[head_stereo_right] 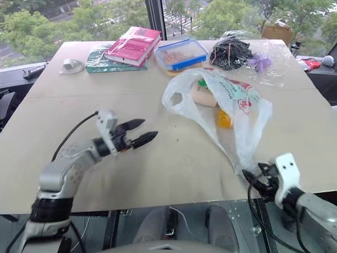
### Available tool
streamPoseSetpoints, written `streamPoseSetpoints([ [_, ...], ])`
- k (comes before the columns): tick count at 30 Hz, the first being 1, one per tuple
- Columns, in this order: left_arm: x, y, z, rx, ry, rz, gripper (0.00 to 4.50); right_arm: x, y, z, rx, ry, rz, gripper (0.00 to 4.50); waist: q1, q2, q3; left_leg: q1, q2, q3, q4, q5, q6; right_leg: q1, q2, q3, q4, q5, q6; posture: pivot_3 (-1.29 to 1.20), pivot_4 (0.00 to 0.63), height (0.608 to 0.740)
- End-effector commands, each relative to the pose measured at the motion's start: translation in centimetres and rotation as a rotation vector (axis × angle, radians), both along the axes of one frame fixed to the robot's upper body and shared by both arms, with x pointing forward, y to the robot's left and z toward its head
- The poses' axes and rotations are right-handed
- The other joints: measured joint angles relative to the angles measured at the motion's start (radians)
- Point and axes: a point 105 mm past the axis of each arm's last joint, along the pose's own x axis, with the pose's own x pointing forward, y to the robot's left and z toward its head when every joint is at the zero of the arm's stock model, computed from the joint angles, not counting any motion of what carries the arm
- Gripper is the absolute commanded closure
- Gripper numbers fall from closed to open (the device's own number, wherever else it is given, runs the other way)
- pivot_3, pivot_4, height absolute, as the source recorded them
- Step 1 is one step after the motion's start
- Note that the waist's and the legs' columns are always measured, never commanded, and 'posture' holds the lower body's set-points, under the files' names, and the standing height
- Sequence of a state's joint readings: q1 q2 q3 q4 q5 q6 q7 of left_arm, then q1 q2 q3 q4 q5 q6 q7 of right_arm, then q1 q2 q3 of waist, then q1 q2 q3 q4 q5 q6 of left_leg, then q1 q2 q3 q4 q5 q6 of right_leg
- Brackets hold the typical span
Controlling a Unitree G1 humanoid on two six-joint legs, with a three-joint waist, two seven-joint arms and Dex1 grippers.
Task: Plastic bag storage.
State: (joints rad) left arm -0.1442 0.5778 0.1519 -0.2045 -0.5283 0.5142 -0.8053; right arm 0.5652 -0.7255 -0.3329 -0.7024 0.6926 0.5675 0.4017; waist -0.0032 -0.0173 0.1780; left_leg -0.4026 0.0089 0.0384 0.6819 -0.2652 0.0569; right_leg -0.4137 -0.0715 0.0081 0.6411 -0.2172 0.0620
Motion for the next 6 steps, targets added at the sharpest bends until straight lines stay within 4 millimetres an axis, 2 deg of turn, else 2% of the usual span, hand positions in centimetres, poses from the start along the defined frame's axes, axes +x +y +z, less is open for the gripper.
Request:
streamPoseSetpoints([
  [1, -1.4, 1.1, 1.4, 0.050, -0.091, -0.008, 0.00, -0.8, -0.4, 3.4, -0.086, -0.157, 0.049, 0.26, 0.002, -0.001, 0.000, 0.000, 0.000, 0.000, 0.000, 0.000, 0.000, 0.000, 0.000, 0.000, 0.000, 0.000, -0.001, 0.00, 0.150, 0.740],
  [3, -2.0, 1.7, 0.8, 0.058, -0.076, 0.012, 0.00, -1.3, -1.6, 4.0, -0.107, -0.182, 0.009, 0.26, 0.005, -0.002, -0.002, 0.001, 0.000, 0.002, 0.001, 0.000, 0.000, 0.000, -0.002, 0.001, 0.000, -0.001, 0.000, 0.00, 0.150, 0.740],
  [6, -2.3, 2.4, 1.0, 0.049, -0.072, 0.040, 0.00, -2.4, -3.3, 4.0, -0.161, -0.177, -0.029, 0.26, 0.011, -0.004, -0.003, 0.003, 0.001, 0.002, 0.001, -0.001, 0.000, 0.001, -0.005, 0.000, 0.000, -0.003, 0.003, 0.00, 0.150, 0.740],
])
